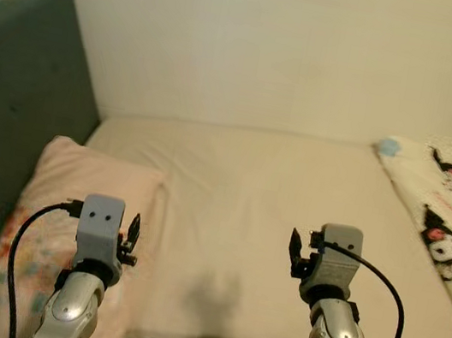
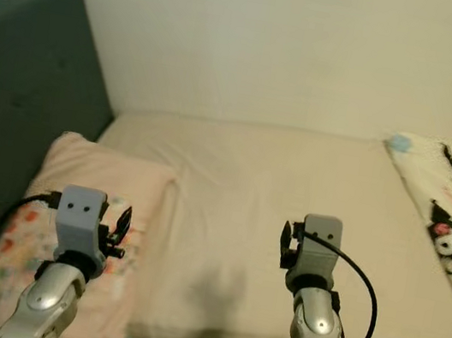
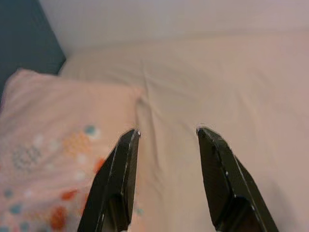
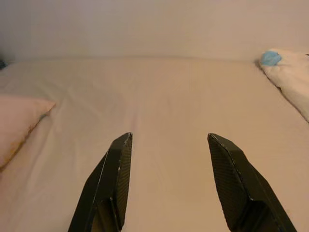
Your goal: Clean up the room
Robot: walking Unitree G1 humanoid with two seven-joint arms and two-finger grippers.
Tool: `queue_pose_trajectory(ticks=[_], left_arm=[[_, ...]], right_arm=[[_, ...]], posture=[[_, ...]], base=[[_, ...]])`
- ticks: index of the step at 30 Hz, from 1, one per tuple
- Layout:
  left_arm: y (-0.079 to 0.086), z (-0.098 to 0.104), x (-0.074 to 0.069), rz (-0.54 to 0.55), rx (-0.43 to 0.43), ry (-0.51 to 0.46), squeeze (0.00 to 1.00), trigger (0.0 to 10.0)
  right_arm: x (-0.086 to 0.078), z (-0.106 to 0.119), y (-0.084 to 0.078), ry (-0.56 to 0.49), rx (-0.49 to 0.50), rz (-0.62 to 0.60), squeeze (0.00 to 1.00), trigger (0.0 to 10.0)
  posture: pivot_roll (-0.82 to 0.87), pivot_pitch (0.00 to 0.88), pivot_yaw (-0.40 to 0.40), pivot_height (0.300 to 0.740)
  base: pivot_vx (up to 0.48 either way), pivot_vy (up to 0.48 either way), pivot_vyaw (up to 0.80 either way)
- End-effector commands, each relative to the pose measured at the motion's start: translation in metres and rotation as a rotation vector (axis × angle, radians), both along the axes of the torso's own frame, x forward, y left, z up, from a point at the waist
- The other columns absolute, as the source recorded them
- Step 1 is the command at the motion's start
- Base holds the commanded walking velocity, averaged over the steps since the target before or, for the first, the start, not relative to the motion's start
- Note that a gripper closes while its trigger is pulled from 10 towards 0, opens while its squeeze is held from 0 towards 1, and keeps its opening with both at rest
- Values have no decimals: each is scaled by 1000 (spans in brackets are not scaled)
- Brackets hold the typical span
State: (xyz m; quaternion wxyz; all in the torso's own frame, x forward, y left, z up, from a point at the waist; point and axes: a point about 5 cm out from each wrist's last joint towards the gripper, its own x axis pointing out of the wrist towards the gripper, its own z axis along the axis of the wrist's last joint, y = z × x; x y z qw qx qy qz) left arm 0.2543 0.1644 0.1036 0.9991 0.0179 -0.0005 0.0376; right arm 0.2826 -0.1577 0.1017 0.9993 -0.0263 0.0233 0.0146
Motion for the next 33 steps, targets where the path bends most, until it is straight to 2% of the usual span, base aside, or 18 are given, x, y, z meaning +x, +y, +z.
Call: queue_pose_trajectory(ticks=[1,9,12,33], left_arm=[[0,-1,-1,-3,7,10,0,10000],[1,-2,-2,-4,9,14,0,10000],[1,-1,-2,-5,10,14,0,10000],[0,-1,-3,-10,17,16,0,10000]], right_arm=[[-1,-1,-3,15,-6,-5,0,10000],[-3,-3,-2,26,-7,-4,0,10000],[-3,-3,-3,23,33,-16,0,10000],[-3,-2,-3,30,37,-17,0,10000]], posture=[[-94,109,-7,740],[-94,109,-7,740],[-91,116,-6,740],[-89,121,-9,740]], base=[[0,-480,494],[0,-480,601],[0,-480,0],[0,-480,0]])
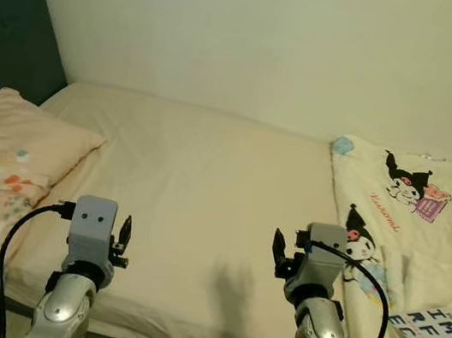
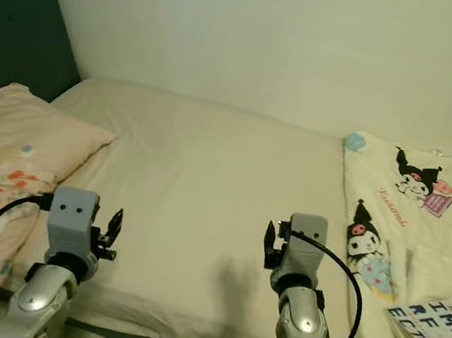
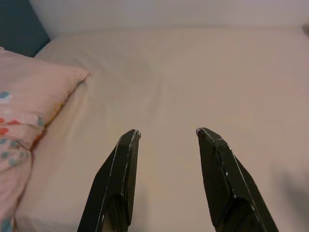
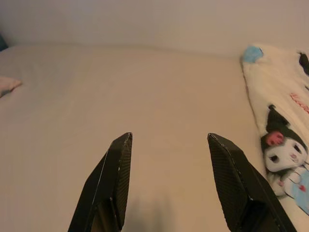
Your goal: Clean up the room
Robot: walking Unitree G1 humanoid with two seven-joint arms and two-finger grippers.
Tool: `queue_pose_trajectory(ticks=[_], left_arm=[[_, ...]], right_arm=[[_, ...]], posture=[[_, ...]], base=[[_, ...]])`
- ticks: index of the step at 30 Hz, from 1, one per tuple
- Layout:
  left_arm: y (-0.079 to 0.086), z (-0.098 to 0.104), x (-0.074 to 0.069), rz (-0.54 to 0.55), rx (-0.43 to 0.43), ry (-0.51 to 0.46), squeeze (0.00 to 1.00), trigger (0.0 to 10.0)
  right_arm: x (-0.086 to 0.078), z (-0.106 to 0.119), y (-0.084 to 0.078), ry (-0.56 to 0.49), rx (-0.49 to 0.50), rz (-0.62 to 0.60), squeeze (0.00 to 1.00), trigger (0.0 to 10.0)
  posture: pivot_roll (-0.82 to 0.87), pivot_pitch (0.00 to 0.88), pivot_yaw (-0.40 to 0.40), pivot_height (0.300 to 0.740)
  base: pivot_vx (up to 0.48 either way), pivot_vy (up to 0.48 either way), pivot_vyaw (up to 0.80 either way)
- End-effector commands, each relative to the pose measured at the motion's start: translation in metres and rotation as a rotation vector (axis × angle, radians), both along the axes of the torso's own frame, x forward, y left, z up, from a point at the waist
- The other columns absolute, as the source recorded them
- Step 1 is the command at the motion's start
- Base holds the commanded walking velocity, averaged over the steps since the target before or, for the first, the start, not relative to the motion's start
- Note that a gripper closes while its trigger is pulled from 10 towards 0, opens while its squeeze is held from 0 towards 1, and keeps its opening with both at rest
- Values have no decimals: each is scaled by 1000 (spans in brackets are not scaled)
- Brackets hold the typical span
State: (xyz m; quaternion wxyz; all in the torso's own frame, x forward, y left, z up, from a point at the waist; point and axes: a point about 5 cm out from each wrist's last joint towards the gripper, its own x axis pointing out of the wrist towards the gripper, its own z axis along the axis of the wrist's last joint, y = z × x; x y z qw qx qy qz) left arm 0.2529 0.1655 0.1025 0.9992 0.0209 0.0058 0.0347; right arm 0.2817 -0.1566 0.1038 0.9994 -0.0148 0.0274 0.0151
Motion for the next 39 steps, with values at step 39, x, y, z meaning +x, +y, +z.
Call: queue_pose_trajectory(ticks=[39], left_arm=[[-4,-5,3,-37,-13,72,0,10000]], right_arm=[[-4,-5,-4,25,29,-38,0,10000]], posture=[[-90,126,7,740]], base=[[0,-273,0]])
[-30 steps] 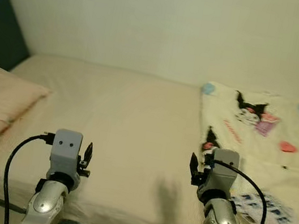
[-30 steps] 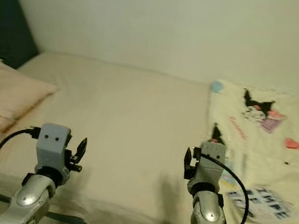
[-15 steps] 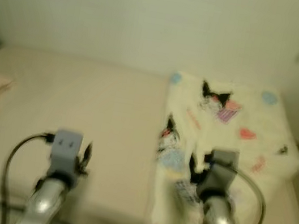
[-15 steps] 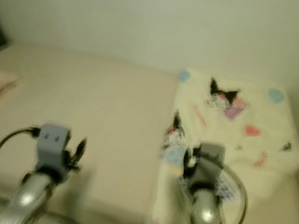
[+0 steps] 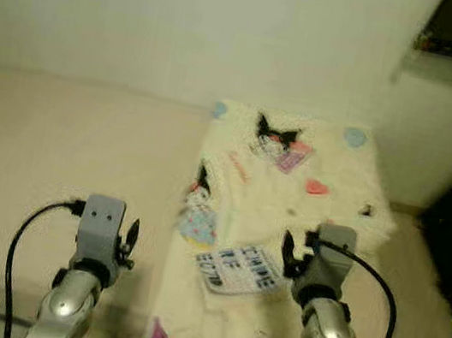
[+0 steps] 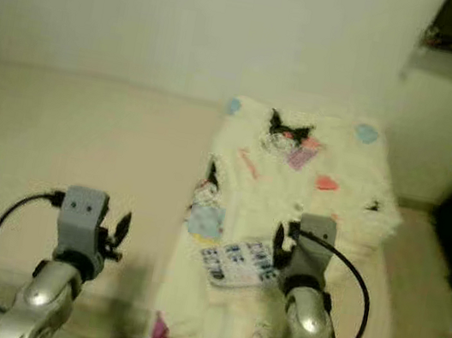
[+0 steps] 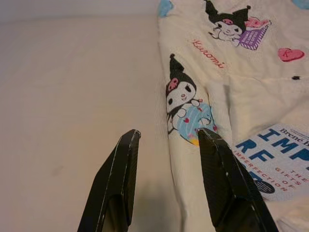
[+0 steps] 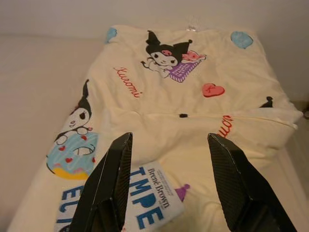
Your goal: Clean up the room
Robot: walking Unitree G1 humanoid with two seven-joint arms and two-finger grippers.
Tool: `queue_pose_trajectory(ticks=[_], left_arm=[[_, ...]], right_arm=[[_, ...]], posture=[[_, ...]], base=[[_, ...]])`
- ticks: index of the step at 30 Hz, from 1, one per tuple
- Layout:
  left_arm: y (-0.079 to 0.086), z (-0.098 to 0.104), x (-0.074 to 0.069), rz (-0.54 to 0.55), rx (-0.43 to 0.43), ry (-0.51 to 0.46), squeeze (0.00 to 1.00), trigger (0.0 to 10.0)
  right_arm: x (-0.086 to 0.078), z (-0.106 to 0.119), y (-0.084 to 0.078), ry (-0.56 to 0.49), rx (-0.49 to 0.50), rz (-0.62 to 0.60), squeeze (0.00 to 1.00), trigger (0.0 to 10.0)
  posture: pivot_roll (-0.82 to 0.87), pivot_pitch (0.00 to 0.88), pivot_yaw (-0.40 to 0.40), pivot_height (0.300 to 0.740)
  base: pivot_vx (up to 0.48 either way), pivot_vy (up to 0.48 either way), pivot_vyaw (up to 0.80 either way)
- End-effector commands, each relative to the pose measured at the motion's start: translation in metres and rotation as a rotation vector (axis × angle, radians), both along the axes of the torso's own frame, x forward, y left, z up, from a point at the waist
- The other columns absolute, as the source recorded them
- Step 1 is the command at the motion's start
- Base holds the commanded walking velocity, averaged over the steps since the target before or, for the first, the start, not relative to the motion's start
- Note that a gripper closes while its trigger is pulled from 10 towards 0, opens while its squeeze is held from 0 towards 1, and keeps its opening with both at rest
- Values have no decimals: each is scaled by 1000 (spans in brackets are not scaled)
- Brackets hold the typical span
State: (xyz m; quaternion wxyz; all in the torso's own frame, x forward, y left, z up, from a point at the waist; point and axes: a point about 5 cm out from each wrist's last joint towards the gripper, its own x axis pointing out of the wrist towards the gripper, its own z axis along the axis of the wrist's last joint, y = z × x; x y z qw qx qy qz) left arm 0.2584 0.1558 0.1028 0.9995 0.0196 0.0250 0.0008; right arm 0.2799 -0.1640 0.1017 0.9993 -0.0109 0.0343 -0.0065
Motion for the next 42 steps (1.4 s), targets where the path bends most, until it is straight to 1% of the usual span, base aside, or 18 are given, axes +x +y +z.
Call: queue_pose_trajectory(ticks=[1,9,22,23,25,28,35,37,42], left_arm=[[6,-5,-2,30,-7,32,0,10000],[8,-5,-2,39,30,25,0,10000],[10,-6,-1,39,29,41,0,10000],[10,-7,-1,38,24,44,0,10000],[10,-7,-1,38,24,44,0,10000],[10,-8,-1,34,22,46,0,10000],[10,-8,-1,33,19,50,0,10000],[10,-9,-1,35,15,52,0,10000],[10,-9,-1,37,12,53,0,10000]], right_arm=[[-2,-3,3,12,22,5,0,10000],[-3,-3,3,10,25,4,0,10000],[-5,-7,0,26,31,-22,0,10000],[-5,-7,-1,32,33,-26,0,10000],[-5,-7,-1,32,33,-26,0,10000],[-6,-7,-2,33,30,-28,0,10000],[-6,-7,-1,36,36,-21,0,10000],[-6,-7,0,39,43,-18,0,10000],[-6,-7,0,35,56,-21,0,10000]], posture=[[-90,126,7,740],[-90,123,9,740],[-91,117,12,740],[-96,118,14,731],[-96,118,14,731],[-96,118,11,716],[-96,119,11,701],[-96,121,11,691],[-97,121,11,686]], base=[[0,296,0],[0,0,0],[0,0,0],[0,0,0],[0,0,0],[0,0,0],[0,0,0],[0,0,0],[0,0,0]])
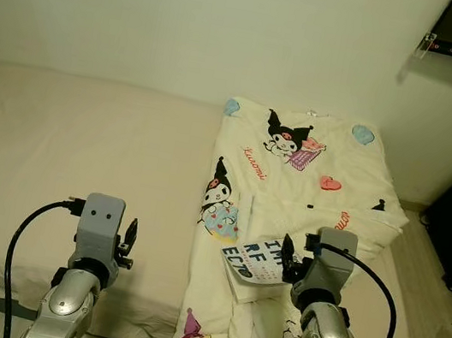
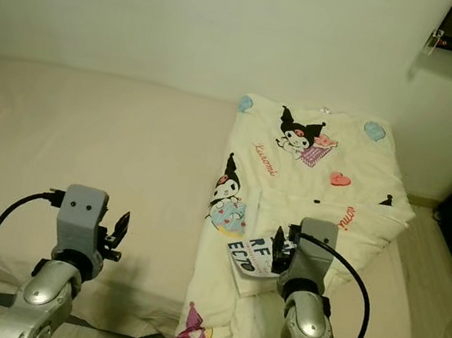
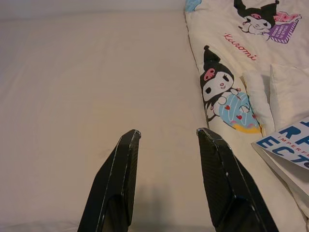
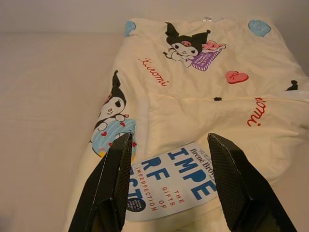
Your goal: Clean up the room
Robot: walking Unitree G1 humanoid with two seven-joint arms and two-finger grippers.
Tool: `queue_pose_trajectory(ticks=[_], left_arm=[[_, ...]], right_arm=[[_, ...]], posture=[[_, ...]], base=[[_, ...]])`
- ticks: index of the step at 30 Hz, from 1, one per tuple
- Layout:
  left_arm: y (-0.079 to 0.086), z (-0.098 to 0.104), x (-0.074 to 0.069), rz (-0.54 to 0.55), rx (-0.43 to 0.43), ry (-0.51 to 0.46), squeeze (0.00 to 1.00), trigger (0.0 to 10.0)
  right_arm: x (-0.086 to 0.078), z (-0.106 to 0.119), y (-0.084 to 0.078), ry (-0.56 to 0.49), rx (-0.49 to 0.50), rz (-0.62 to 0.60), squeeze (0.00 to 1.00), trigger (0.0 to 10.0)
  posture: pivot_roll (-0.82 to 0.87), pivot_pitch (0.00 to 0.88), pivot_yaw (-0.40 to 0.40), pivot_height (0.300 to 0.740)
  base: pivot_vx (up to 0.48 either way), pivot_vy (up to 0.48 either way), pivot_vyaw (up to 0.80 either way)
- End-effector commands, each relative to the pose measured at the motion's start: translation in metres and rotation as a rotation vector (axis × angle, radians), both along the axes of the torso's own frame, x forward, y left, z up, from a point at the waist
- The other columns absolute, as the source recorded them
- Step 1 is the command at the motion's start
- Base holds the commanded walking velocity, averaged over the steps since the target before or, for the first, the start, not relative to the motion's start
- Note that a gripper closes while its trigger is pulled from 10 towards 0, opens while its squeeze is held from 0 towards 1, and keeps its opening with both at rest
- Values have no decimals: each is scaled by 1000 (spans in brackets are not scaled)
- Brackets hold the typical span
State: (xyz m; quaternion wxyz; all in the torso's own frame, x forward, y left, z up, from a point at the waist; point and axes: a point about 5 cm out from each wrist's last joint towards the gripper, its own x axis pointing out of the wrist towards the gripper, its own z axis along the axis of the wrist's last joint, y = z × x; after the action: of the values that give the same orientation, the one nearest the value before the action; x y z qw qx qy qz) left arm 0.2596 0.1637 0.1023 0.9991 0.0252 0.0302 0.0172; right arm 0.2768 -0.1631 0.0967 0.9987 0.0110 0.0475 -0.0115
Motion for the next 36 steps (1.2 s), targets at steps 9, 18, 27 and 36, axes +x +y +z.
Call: queue_pose_trajectory(ticks=[9,18,27,36], left_arm=[[2,-9,-2,2,-5,48,0,10000],[3,-10,-4,7,-8,52,0,10000],[3,-10,-5,12,-9,53,0,10000],[2,-9,-4,3,-5,48,0,10000]], right_arm=[[-4,-4,-1,35,25,-3,0,10000],[-5,-5,-1,41,36,-1,0,10000],[-6,-5,-3,45,34,-2,0,10000],[-6,-5,-3,47,36,-9,0,10000]], posture=[[-95,127,10,686],[-96,130,6,651],[-97,135,3,626],[-96,135,8,626]], base=[[0,0,0],[0,0,0],[0,0,0],[0,0,0]])
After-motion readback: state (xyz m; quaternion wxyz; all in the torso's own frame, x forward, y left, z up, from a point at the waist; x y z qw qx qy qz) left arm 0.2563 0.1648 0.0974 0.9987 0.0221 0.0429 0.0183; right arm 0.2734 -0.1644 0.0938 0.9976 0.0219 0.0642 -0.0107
